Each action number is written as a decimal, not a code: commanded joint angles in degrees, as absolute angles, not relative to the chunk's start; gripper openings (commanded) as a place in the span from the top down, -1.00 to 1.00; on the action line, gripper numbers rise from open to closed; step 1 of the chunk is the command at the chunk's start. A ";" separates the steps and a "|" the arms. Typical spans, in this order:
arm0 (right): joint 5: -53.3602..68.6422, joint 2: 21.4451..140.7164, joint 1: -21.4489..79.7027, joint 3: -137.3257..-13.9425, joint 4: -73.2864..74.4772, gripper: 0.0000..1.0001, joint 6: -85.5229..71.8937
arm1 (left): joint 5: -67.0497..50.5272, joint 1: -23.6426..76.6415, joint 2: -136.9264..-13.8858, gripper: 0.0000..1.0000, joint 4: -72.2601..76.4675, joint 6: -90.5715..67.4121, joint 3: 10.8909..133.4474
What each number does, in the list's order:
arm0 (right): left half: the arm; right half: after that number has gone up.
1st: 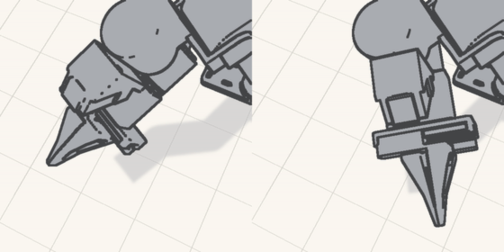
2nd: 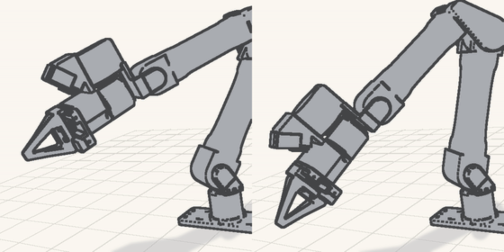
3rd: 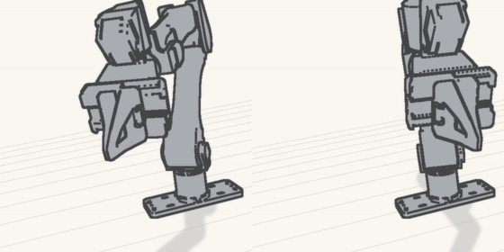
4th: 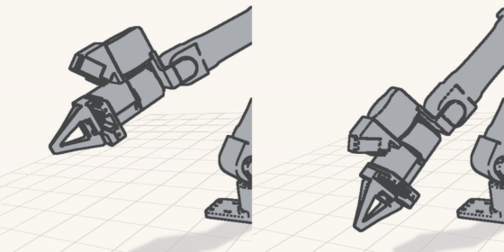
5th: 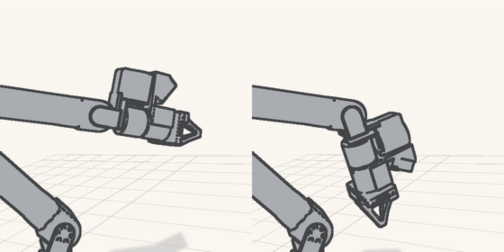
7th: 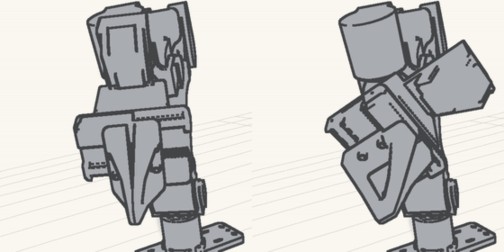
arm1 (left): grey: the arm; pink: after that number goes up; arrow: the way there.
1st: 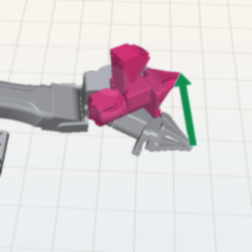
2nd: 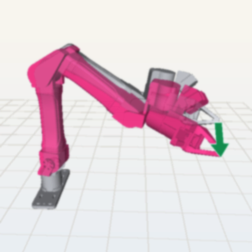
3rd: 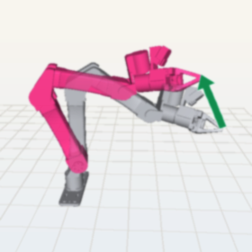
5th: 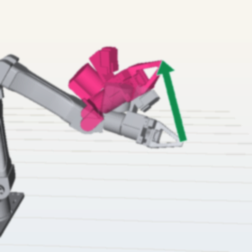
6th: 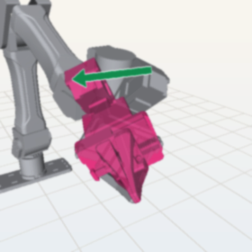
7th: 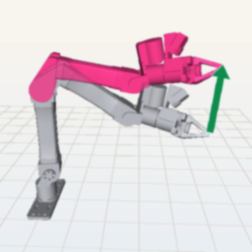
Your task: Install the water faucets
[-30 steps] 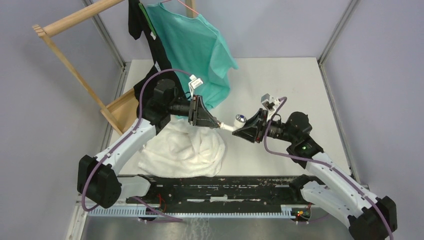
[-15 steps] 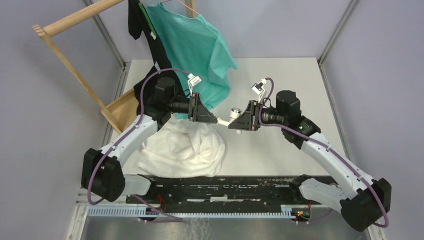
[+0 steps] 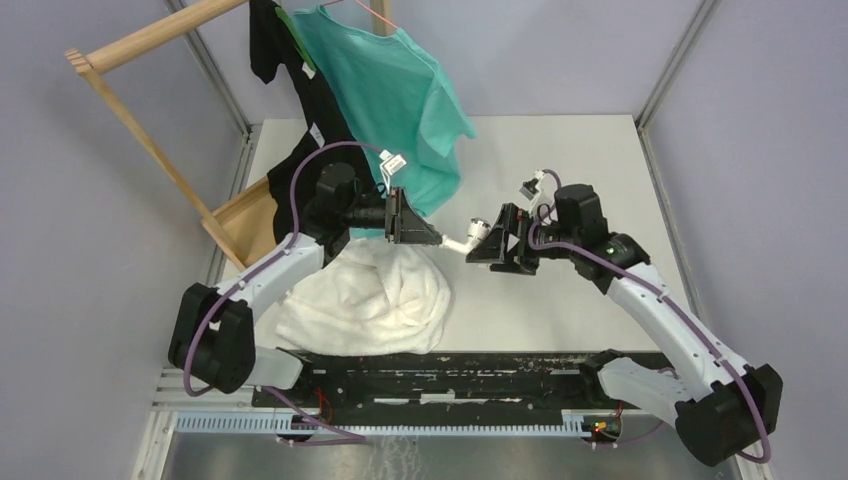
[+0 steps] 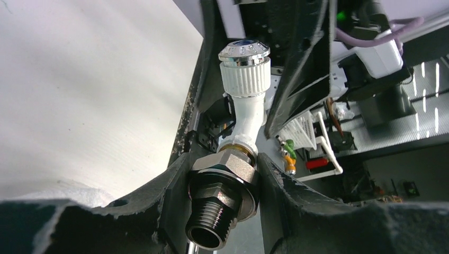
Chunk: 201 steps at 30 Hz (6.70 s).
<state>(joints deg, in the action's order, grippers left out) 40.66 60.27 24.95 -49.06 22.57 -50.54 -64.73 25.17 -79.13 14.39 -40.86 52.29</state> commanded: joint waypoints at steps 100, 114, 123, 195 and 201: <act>42.67 61.30 31.64 -42.33 -14.83 -0.05 0.28 | -70.09 20.83 -84.75 0.94 2.10 -60.72 59.74; 40.34 65.13 31.56 -45.91 -14.50 0.98 -35.86 | -71.73 20.74 -86.49 0.94 18.54 -69.29 57.90; 45.63 73.35 29.75 -44.67 -23.80 0.98 -69.15 | -71.63 20.65 -84.11 0.94 30.35 -72.30 56.23; 51.55 89.66 21.00 -35.95 -75.89 0.98 -103.45 | -69.82 17.06 -80.14 -0.35 5.62 -51.56 61.01; 53.52 89.98 21.08 -36.19 -76.48 0.98 -103.80 | -70.14 17.05 -80.41 0.15 6.53 -52.29 60.69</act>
<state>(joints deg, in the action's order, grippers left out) 51.03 89.97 21.26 -34.17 -72.16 -103.74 -67.61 17.32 -82.46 1.39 -49.63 60.36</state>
